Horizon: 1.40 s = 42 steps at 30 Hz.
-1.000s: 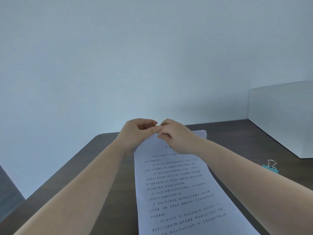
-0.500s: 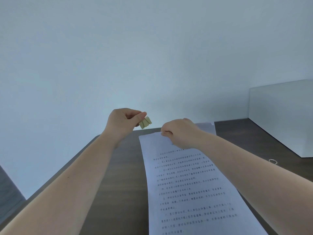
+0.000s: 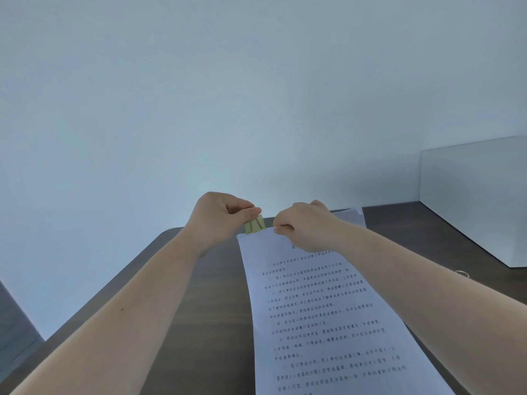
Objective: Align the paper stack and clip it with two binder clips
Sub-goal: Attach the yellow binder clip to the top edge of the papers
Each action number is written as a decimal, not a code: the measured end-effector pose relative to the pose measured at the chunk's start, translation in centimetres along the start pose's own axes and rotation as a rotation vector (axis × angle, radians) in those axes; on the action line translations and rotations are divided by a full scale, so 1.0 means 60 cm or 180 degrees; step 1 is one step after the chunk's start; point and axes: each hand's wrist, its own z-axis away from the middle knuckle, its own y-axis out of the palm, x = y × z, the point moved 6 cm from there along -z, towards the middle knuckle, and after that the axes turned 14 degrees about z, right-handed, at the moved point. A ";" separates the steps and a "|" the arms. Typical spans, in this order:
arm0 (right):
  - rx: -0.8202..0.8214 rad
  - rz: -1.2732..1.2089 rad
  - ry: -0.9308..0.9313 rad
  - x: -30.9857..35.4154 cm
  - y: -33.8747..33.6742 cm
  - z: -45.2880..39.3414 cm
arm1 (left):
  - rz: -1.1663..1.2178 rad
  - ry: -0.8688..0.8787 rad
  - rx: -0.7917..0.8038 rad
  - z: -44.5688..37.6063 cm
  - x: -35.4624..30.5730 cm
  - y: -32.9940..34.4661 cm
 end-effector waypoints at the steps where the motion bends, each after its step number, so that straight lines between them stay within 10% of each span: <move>1: 0.0033 -0.0021 -0.0005 0.001 0.000 0.000 | 0.0006 -0.0002 0.0009 0.000 -0.001 0.001; 27: -0.0005 -0.0440 0.0184 -0.026 -0.011 0.007 | -0.0933 0.0092 0.0896 0.005 0.058 0.029; 42: 0.0084 -0.0688 0.0256 -0.040 -0.010 0.013 | -0.0152 0.0132 0.0703 0.006 0.043 0.052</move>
